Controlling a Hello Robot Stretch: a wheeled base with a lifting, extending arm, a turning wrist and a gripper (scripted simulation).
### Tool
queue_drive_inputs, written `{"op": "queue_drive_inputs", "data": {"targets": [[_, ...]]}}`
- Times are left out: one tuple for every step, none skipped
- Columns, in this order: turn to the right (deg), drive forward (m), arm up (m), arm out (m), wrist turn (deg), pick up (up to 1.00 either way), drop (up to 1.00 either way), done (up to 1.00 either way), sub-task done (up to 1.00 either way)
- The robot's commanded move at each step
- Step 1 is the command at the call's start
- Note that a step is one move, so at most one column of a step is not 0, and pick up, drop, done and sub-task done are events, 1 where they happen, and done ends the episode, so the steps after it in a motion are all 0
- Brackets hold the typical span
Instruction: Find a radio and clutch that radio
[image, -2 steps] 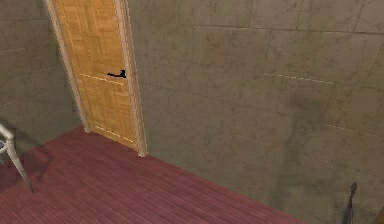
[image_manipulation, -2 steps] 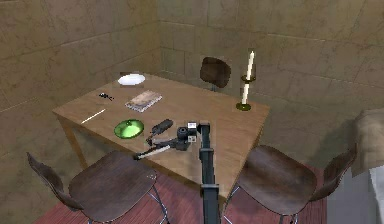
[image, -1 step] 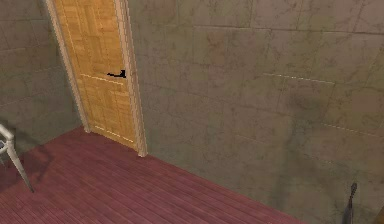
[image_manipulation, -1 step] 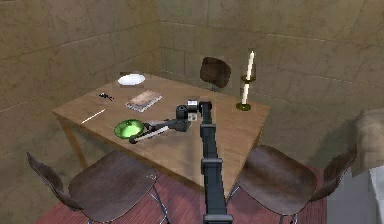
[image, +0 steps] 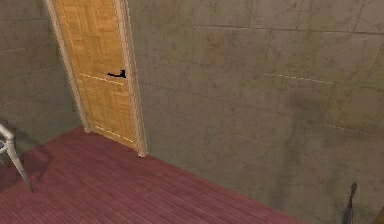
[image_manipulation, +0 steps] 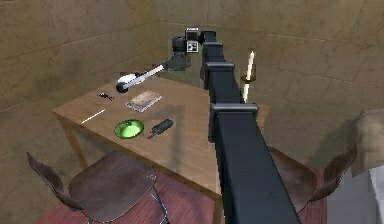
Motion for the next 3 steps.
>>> {"op": "queue_drive_inputs", "data": {"targets": [[0.0,0.00,0.00,0.00,-45.0,0.00,0.00,0.00,0.00],[0.0,0.00,0.00,0.00,-15.0,0.00,0.00,0.00,0.00],[0.0,0.00,0.00,-0.48,0.0,0.00,0.00,0.00,0.00]]}}
